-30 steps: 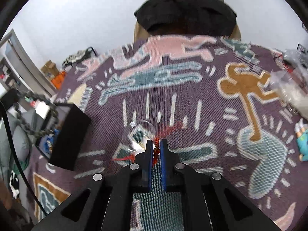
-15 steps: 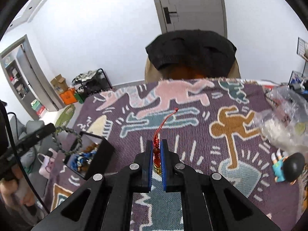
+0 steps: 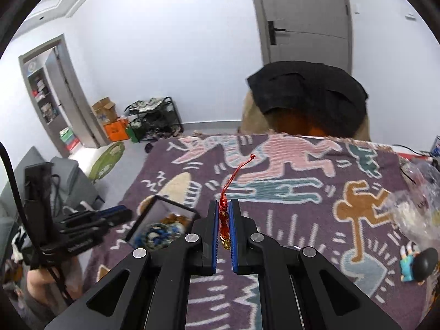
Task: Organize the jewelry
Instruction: 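Carry the red cord into the black box and open the right gripper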
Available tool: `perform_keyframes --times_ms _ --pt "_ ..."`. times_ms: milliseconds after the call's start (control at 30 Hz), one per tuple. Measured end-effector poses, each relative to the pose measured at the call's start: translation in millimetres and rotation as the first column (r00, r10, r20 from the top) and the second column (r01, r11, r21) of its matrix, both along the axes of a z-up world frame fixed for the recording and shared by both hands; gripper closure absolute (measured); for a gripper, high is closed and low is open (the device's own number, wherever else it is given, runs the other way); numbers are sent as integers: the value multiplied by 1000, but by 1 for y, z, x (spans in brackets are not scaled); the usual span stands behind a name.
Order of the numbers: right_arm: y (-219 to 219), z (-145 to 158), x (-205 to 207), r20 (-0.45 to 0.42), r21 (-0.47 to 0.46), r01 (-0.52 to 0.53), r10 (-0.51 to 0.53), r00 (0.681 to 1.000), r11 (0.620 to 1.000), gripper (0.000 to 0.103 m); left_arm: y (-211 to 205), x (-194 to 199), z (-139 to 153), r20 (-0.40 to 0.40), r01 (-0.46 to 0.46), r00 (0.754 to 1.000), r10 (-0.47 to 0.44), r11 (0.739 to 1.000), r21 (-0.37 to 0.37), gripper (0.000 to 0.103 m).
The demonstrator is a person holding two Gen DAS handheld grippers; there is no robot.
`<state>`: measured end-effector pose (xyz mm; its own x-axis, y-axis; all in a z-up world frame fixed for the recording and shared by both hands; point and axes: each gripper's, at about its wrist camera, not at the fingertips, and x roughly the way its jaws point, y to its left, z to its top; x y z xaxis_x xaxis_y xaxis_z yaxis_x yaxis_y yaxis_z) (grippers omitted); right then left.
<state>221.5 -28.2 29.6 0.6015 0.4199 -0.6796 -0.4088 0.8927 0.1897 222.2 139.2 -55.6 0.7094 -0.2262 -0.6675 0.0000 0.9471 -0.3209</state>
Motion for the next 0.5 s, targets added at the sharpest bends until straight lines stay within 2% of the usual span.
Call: perform_keyframes --times_ms 33,67,333,467,500 --pt "6 0 0 -1 3 -13 13 1000 1000 95 6 -4 1 19 -16 1000 16 1000 -9 49" --pt "14 -1 0 -6 9 -30 30 1000 999 95 11 -8 2 34 -31 999 31 999 -12 47" --pt "65 -14 0 -47 35 -127 129 991 991 95 44 -26 1 44 -101 994 101 995 -19 47" --pt "81 -22 3 -75 52 -139 143 987 989 94 53 -29 -1 45 -119 992 120 992 -31 47" --pt "83 -25 5 -89 43 -139 142 986 989 88 53 -29 -1 46 -123 991 124 992 -29 47"
